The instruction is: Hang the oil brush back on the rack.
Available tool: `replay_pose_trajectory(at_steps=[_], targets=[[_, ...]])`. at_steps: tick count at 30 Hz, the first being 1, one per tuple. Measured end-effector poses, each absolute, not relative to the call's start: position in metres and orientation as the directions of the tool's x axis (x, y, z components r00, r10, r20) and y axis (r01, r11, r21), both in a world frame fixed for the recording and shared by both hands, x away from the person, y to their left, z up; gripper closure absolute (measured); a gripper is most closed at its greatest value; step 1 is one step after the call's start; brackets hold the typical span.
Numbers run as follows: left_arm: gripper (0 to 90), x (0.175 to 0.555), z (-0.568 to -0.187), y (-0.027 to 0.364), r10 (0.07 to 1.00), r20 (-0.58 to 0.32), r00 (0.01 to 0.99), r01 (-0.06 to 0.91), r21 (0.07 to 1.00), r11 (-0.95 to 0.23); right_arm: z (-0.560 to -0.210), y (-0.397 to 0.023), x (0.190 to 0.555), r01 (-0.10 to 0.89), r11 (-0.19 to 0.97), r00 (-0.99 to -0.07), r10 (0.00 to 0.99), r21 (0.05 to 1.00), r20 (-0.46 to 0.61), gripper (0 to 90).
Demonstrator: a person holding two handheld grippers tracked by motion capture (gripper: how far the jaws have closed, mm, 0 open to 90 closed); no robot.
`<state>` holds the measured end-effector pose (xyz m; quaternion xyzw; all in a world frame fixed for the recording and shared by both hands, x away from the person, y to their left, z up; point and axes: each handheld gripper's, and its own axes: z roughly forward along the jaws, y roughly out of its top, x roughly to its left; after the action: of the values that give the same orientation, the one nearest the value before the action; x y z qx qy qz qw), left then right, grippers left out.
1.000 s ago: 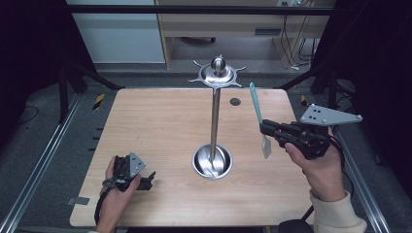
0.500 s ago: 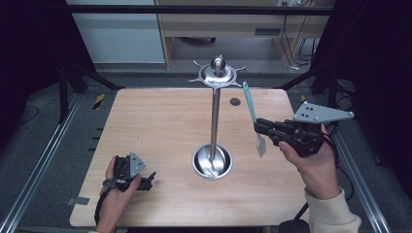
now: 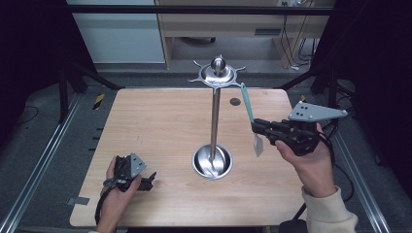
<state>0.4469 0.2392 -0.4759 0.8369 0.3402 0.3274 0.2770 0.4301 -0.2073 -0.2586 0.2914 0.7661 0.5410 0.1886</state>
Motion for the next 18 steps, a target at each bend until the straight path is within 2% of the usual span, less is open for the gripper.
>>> replay_pose_trajectory(at_steps=[18], targets=[[2.6,0.446,-0.476,0.239,0.751,0.358,0.554,0.387,0.688,-0.614,-0.279,-0.188,0.443,0.225,0.149,-0.753,0.653,0.963,0.075,82.3]])
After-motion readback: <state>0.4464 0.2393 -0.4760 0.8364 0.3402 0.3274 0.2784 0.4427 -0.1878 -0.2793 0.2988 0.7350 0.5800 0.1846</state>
